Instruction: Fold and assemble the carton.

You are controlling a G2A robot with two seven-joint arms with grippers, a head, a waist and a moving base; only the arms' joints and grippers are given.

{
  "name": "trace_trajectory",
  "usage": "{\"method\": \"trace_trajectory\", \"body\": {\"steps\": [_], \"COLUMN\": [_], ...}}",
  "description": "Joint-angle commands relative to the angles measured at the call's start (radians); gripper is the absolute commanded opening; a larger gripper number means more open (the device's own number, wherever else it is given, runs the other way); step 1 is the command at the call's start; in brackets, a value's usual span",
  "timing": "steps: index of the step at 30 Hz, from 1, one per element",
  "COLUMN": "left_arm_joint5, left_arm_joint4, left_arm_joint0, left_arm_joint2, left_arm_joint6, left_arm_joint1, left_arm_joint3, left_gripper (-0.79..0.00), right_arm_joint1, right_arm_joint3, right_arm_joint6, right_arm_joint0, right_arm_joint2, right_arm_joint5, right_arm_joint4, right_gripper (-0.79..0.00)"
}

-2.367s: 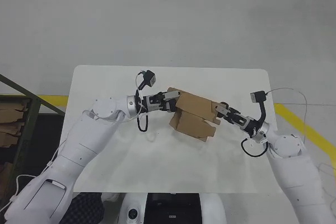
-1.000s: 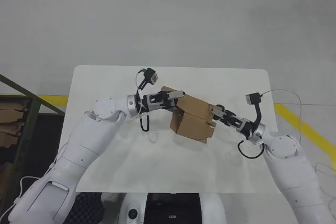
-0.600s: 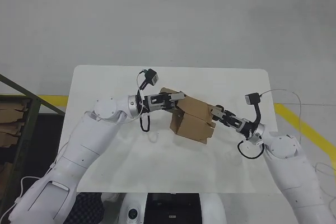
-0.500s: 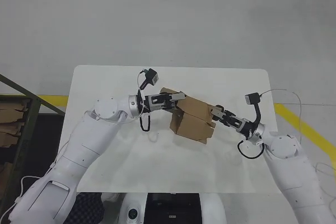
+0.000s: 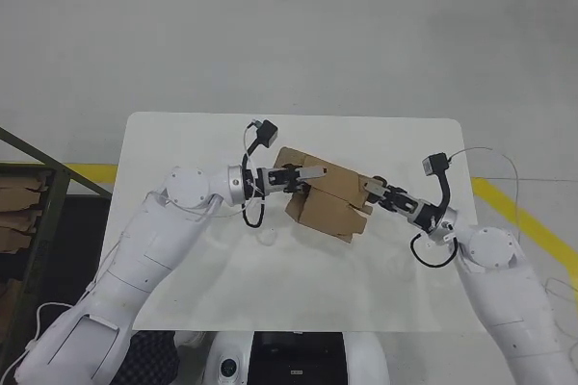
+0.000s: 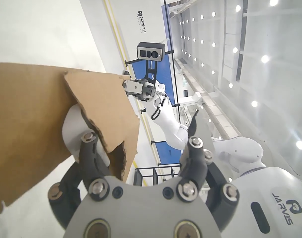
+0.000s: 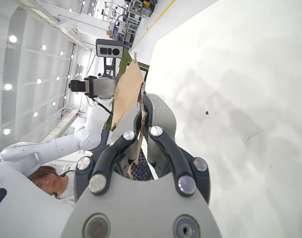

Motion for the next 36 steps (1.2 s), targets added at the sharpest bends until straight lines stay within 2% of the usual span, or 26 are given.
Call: {"method": "trace_trajectory", "body": {"steps": [1, 8, 22, 30, 31, 32, 36], "left_arm_joint5": [0.0, -0.005, -0.046, -0.041, -0.04, -0.039, -0.034], "left_arm_joint4": [-0.003, 0.001, -0.108, -0.064, -0.058, -0.049, -0.03], "left_arm_joint0": [0.001, 0.008, 0.022, 0.018, 0.017, 0.015, 0.015], "left_arm_joint2": [-0.002, -0.009, -0.024, -0.009, -0.008, -0.007, -0.006], "left_arm_joint6": [-0.001, -0.013, -0.092, -0.095, -0.095, -0.091, -0.077], "left_arm_joint1": [0.0, 0.0, -0.003, -0.005, -0.005, -0.005, -0.006], "left_arm_joint3": [-0.003, -0.018, -0.024, -0.018, -0.018, -0.018, -0.023], "left_gripper": [0.0, 0.0, 0.0, -0.006, -0.274, -0.416, -0.582], "right_arm_joint1": [0.001, 0.0, -0.007, -0.01, -0.01, -0.01, -0.011], "right_arm_joint3": [-0.002, -0.001, 0.031, 0.041, 0.042, 0.042, 0.044], "right_arm_joint6": [0.002, -0.003, -0.012, -0.005, -0.004, -0.003, -0.002], "right_arm_joint0": [0.001, 0.007, 0.024, 0.032, 0.032, 0.033, 0.034], "right_arm_joint2": [0.002, -0.002, -0.015, -0.015, -0.015, -0.015, -0.015], "right_arm_joint5": [0.013, 0.062, 0.13, 0.153, 0.154, 0.157, 0.159], "right_arm_joint4": [0.004, 0.024, 0.099, 0.14, 0.142, 0.144, 0.147], "right_gripper": [-0.785, -0.785, -0.785, -0.785, -0.785, -0.785, -0.785]}}
